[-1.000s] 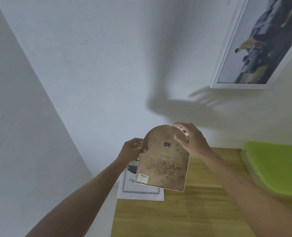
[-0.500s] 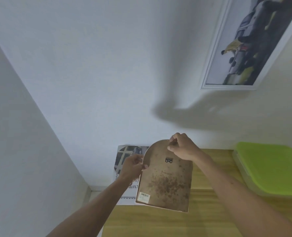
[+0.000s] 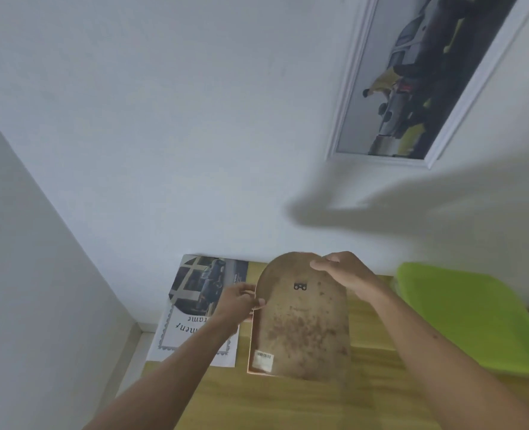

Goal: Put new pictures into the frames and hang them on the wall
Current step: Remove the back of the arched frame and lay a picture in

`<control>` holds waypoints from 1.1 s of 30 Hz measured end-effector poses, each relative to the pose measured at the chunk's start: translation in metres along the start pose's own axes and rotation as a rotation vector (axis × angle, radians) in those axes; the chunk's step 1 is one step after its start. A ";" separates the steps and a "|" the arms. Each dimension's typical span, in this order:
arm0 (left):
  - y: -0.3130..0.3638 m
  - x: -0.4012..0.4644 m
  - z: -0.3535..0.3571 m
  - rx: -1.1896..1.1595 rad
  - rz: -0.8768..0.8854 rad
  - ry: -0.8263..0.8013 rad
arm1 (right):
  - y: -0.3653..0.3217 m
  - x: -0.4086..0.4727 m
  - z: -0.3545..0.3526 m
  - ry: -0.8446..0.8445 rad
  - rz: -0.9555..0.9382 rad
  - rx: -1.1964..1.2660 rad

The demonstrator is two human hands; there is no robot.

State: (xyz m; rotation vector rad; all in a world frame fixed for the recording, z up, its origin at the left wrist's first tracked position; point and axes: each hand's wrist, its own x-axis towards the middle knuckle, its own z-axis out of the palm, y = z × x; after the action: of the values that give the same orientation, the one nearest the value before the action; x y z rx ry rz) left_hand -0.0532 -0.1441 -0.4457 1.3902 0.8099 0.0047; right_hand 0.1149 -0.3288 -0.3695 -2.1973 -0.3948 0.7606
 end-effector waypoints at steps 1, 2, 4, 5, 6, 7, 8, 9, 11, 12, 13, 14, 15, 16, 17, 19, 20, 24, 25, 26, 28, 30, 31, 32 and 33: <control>0.002 0.002 0.005 -0.043 -0.010 0.026 | 0.008 0.000 -0.007 0.001 0.021 0.023; 0.004 0.004 0.009 -0.090 -0.016 0.050 | 0.017 0.000 -0.013 -0.004 0.038 0.043; 0.005 0.011 0.014 -0.170 -0.027 0.081 | 0.038 0.002 -0.022 -0.030 0.060 0.070; 0.006 0.013 0.017 -0.198 -0.030 0.089 | 0.048 0.002 -0.024 -0.044 0.068 0.089; 0.006 0.016 0.021 -0.219 -0.032 0.097 | 0.057 0.002 -0.026 -0.063 0.065 0.123; 0.006 0.017 0.025 -0.232 -0.032 0.103 | 0.066 0.002 -0.027 -0.078 0.062 0.170; 0.005 0.020 0.031 -0.241 -0.029 0.109 | 0.075 0.004 -0.027 -0.084 0.066 0.215; 0.004 0.021 0.036 -0.243 -0.022 0.114 | 0.082 0.005 -0.027 -0.084 0.082 0.252; 0.000 0.021 0.047 -0.239 -0.003 0.105 | 0.101 0.010 -0.028 -0.073 0.122 0.313; -0.003 0.021 0.052 -0.237 0.003 0.075 | 0.110 0.013 -0.030 -0.066 0.148 0.349; -0.007 0.019 0.056 -0.218 0.008 0.023 | 0.118 0.014 -0.031 -0.063 0.180 0.386; -0.010 0.015 0.060 -0.174 0.007 -0.043 | 0.126 0.016 -0.033 -0.063 0.212 0.420; -0.013 0.011 0.063 -0.110 -0.005 -0.095 | 0.133 0.017 -0.035 -0.064 0.238 0.445; -0.017 0.009 0.066 -0.066 -0.027 -0.116 | 0.139 0.018 -0.036 -0.062 0.264 0.472; -0.023 0.007 0.068 -0.051 -0.050 -0.110 | 0.146 0.018 -0.037 -0.061 0.286 0.505; -0.034 0.005 0.072 -0.084 -0.097 -0.060 | 0.160 0.018 -0.036 -0.056 0.323 0.555; -0.038 0.003 0.074 -0.096 -0.118 -0.027 | 0.167 0.017 -0.035 -0.050 0.337 0.566; -0.048 -0.001 0.077 -0.086 -0.167 0.037 | 0.196 0.018 -0.037 0.028 0.333 0.480; -0.049 0.000 0.075 -0.078 -0.170 0.046 | 0.202 0.020 -0.039 0.040 0.333 0.475; -0.049 0.003 0.072 -0.066 -0.175 0.058 | 0.206 0.020 -0.042 0.053 0.340 0.475; -0.048 0.006 0.063 -0.040 -0.190 0.091 | 0.208 0.016 -0.043 0.102 0.362 0.479; -0.047 0.009 0.053 -0.023 -0.193 0.122 | 0.206 0.010 -0.042 0.179 0.350 0.462; -0.047 0.010 0.048 -0.013 -0.196 0.131 | 0.207 0.010 -0.040 0.214 0.338 0.441; -0.048 0.011 0.044 -0.004 -0.202 0.139 | 0.212 0.013 -0.038 0.241 0.343 0.425; -0.050 0.012 0.041 0.002 -0.207 0.145 | 0.216 0.016 -0.034 0.256 0.362 0.415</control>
State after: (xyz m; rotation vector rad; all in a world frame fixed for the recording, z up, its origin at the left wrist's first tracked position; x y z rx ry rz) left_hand -0.0463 -0.1852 -0.4959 1.3131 1.0725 -0.0557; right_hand 0.1578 -0.4830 -0.5198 -1.9505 0.2768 0.6646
